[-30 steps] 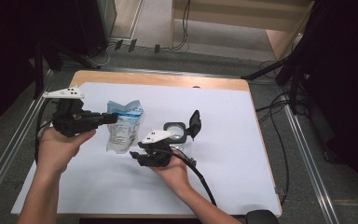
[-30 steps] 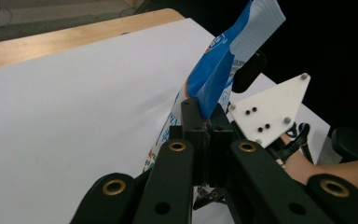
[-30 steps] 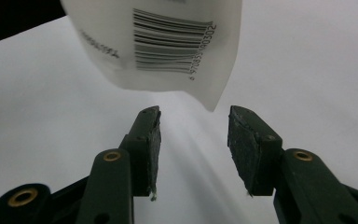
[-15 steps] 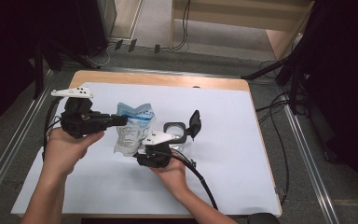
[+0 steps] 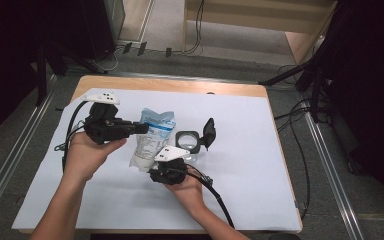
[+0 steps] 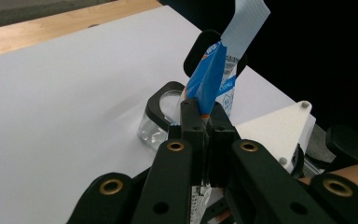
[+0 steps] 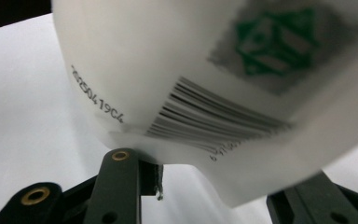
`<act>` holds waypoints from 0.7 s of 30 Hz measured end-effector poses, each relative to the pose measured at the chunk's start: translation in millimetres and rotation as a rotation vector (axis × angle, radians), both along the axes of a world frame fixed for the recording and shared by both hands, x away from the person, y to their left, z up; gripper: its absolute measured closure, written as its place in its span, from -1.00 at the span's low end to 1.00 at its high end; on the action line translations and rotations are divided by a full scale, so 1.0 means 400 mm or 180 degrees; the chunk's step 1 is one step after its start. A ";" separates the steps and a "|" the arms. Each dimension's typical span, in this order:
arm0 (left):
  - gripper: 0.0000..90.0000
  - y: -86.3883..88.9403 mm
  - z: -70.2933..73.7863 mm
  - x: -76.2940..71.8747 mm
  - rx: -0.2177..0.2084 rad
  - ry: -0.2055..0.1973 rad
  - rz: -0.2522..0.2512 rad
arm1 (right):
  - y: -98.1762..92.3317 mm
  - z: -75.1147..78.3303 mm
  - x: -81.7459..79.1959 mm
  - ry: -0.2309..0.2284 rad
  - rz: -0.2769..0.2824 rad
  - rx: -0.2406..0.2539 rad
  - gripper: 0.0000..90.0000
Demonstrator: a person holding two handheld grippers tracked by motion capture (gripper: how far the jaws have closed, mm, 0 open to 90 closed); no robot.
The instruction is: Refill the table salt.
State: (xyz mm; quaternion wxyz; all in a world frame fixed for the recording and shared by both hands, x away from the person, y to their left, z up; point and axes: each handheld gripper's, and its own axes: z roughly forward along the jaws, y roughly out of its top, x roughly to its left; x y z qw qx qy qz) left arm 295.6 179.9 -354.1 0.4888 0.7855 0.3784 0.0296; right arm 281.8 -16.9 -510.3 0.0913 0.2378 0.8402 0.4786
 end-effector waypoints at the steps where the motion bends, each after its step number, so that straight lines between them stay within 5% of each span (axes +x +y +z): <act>1: 1.00 -0.005 -0.002 0.005 0.0018 -0.0008 -0.0009 | -0.002 0.000 -0.001 0.0011 0.0024 0.0004 0.34; 8: 0.99 -0.042 -0.020 0.038 0.0062 -0.0005 -0.0080 | -0.011 -0.003 -0.010 0.0029 0.0062 -0.0013 0.23; 13: 0.98 -0.068 -0.036 0.059 0.0078 0.0020 -0.0120 | -0.006 0.000 -0.027 -0.0136 0.0061 -0.0076 0.11; 21: 0.97 -0.087 -0.052 0.075 0.0055 0.0029 -0.0179 | -0.014 -0.004 -0.023 0.0024 0.0026 -0.0012 0.14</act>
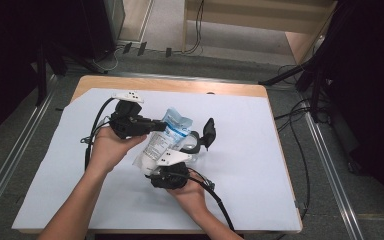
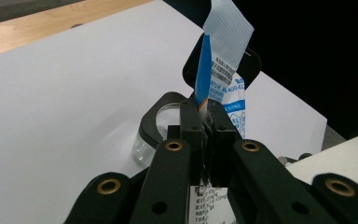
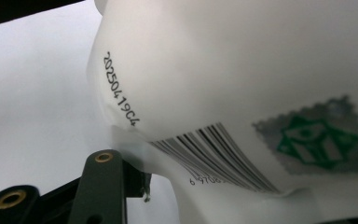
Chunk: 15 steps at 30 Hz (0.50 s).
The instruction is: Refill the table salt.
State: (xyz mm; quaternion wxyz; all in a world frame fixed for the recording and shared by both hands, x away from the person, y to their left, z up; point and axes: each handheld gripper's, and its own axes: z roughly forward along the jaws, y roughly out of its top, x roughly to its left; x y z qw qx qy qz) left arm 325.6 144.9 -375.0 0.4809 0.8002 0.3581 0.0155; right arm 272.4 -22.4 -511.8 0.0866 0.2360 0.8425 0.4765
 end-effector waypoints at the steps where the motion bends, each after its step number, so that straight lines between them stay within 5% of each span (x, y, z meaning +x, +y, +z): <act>1: 0.96 -0.002 -0.002 0.000 0.0001 0.0001 0.0002 | -0.001 -0.001 0.000 0.0031 -0.0001 0.0014 0.15; 11: 0.79 0.004 -0.027 -0.002 0.0067 0.0132 -0.0064 | -0.006 -0.007 0.005 0.0177 0.0052 0.0135 0.20; 15: 0.87 0.006 -0.033 -0.005 0.0063 0.0124 -0.0051 | -0.005 -0.010 0.007 0.0214 0.0084 0.0140 0.21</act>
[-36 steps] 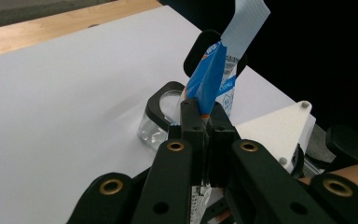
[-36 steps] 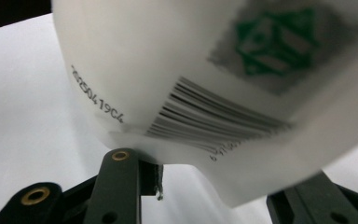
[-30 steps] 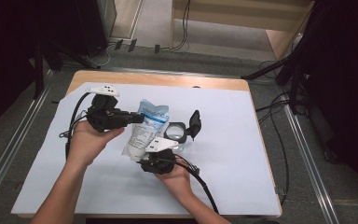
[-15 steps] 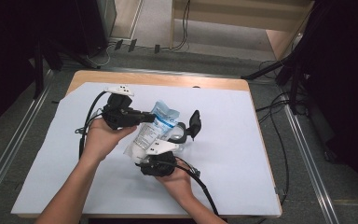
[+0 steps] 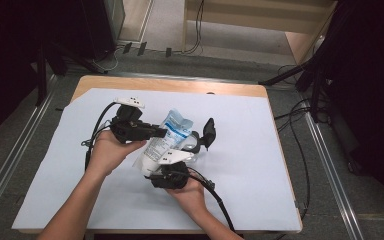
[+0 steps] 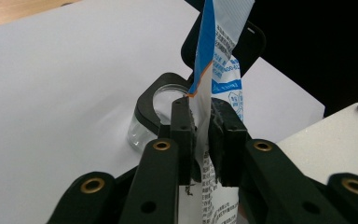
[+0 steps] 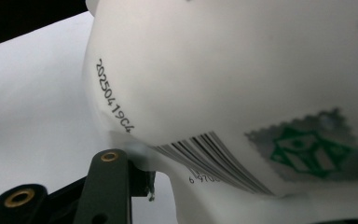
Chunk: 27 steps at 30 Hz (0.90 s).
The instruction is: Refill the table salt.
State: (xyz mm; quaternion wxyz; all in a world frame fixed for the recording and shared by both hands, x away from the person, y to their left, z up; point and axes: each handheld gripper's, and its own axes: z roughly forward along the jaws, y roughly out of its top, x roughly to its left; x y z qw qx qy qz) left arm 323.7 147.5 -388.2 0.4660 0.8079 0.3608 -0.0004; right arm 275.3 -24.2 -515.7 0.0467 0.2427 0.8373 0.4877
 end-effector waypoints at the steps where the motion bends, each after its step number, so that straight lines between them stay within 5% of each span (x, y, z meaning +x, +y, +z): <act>1: 0.89 -0.001 -0.001 0.000 0.0014 0.0006 0.0013 | 0.001 -0.001 0.000 0.0005 0.0001 0.0004 0.21; 12: 1.00 0.015 0.008 0.000 0.0149 -0.0029 0.0255 | -0.003 0.000 0.000 -0.0035 -0.0083 -0.0013 0.07; 15: 1.00 0.011 0.005 0.001 0.0146 -0.0024 0.0240 | -0.007 0.003 0.001 -0.0020 -0.0126 0.0007 -0.03; 27: 0.95 -0.019 -0.007 -0.002 0.0108 -0.0042 0.0115 | -0.009 -0.004 0.005 0.0194 -0.0054 0.0043 0.11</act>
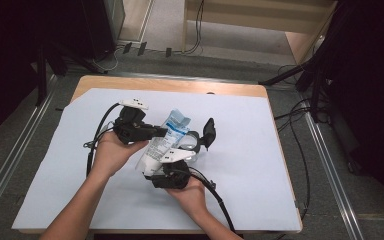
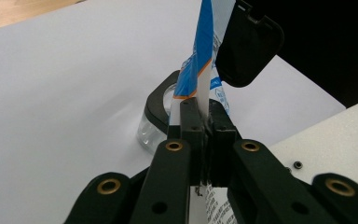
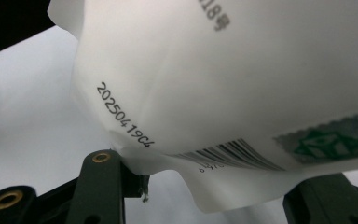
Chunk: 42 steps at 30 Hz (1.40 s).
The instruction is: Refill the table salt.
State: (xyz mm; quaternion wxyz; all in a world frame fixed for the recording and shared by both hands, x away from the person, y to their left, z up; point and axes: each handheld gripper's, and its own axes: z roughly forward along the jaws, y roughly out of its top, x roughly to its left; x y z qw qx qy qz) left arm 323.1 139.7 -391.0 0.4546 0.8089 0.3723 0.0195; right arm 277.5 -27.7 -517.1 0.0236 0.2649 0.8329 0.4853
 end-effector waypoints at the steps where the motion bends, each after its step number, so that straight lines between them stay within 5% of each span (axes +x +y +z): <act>1: 0.92 0.000 -0.001 0.000 -0.0010 0.0003 -0.0002 | -0.001 0.000 0.001 0.0013 0.0005 0.0038 0.12; 9: 0.86 0.002 -0.012 -0.004 -0.0015 0.0015 -0.0061 | -0.008 0.010 0.000 0.0095 0.0005 0.0186 0.12; 23: 1.00 -0.011 -0.021 -0.004 -0.0016 0.0080 -0.0111 | 0.017 0.019 -0.033 -0.0119 0.0161 0.0037 0.17; 33: 0.89 -0.020 -0.034 0.000 -0.0017 0.0148 -0.0144 | 0.004 0.020 -0.017 0.0145 0.0134 0.0297 0.26; 42: 0.87 -0.020 -0.031 -0.001 -0.0041 0.0151 -0.0100 | 0.000 0.025 -0.014 0.0154 0.0160 0.0331 0.29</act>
